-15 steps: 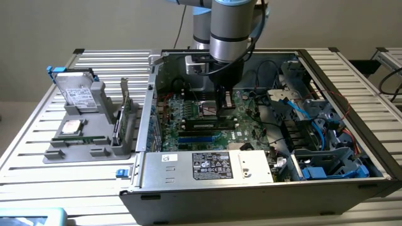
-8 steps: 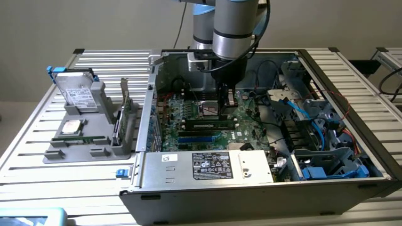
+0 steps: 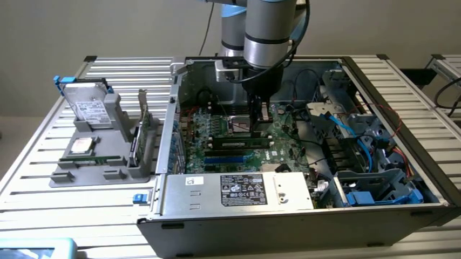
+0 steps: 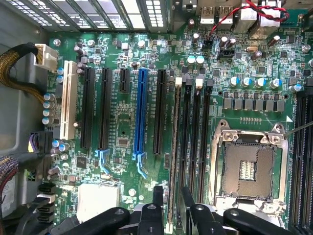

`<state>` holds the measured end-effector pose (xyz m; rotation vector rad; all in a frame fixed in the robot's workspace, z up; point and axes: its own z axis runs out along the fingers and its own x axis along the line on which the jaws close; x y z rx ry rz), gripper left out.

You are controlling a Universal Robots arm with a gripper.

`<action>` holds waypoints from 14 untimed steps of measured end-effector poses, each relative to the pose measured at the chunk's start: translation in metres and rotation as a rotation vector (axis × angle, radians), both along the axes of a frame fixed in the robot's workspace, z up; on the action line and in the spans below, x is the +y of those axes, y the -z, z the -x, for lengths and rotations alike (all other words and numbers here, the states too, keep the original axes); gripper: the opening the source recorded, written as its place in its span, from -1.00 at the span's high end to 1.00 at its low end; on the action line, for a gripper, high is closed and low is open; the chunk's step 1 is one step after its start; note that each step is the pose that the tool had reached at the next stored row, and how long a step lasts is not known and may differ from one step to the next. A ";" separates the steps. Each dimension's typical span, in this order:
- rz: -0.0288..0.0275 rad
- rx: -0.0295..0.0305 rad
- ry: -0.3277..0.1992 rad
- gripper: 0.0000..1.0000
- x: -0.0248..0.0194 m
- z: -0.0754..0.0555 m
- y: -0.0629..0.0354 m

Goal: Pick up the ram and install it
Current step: 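Press down the ram until it locks into place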

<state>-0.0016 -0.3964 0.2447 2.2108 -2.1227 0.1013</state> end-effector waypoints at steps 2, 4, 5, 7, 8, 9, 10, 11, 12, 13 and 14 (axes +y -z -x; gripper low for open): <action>0.0000 0.0000 0.000 0.44 0.0000 0.000 0.0000; 0.0000 0.0000 0.000 0.44 0.0000 0.000 0.0000; 0.0000 0.0000 0.000 0.48 0.0000 0.000 0.0000; 0.0000 0.0000 0.000 0.62 0.0000 0.000 0.0000; 0.0000 0.0000 0.000 0.74 0.0000 0.000 0.0000; 0.0000 0.0000 0.000 0.79 0.0000 0.000 0.0000; 0.0002 0.0001 0.001 0.79 0.0000 0.000 0.0000; -0.0004 0.0001 0.004 0.79 -0.0001 -0.001 0.0002; -0.0019 0.0000 0.007 0.79 -0.0003 -0.001 0.0006; -0.0049 0.0000 0.011 0.79 -0.0005 -0.001 0.0010; -0.0094 0.0001 0.014 0.79 -0.0008 -0.001 0.0014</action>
